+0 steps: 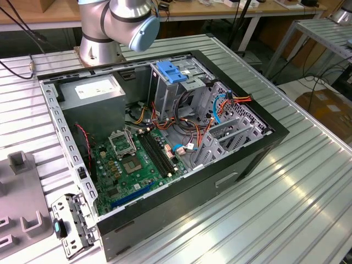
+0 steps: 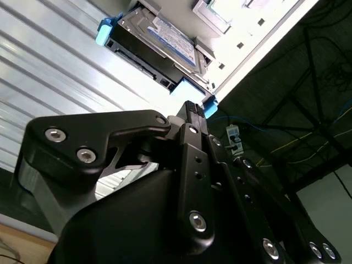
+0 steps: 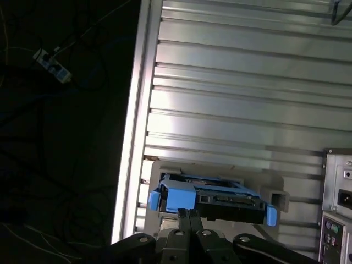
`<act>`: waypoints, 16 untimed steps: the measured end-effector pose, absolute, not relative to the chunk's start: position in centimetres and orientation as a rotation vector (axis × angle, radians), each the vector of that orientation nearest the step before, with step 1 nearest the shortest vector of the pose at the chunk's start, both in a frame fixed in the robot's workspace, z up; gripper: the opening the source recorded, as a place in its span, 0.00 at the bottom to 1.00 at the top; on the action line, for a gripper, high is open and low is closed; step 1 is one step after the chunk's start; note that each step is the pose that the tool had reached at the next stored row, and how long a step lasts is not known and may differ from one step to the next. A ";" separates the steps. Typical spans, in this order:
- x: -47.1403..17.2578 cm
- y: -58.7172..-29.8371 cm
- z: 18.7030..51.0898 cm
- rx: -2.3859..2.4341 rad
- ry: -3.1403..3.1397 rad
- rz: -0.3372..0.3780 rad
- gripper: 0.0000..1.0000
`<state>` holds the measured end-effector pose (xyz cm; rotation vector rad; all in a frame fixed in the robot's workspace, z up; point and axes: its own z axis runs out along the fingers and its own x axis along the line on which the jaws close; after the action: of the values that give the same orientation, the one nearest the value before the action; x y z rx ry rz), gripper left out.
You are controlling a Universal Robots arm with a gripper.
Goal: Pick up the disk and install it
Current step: 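Pick up the disk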
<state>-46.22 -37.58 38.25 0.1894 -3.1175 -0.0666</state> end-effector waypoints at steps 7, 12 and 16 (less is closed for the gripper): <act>-46.2 -37.6 38.3 0.287 -3.109 -0.066 0.11; -46.2 -37.6 38.3 0.353 -3.101 -0.065 0.11; -46.2 -37.6 38.3 0.406 -3.094 -0.065 0.11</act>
<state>-46.22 -37.58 38.26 0.4061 -3.0938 -0.0645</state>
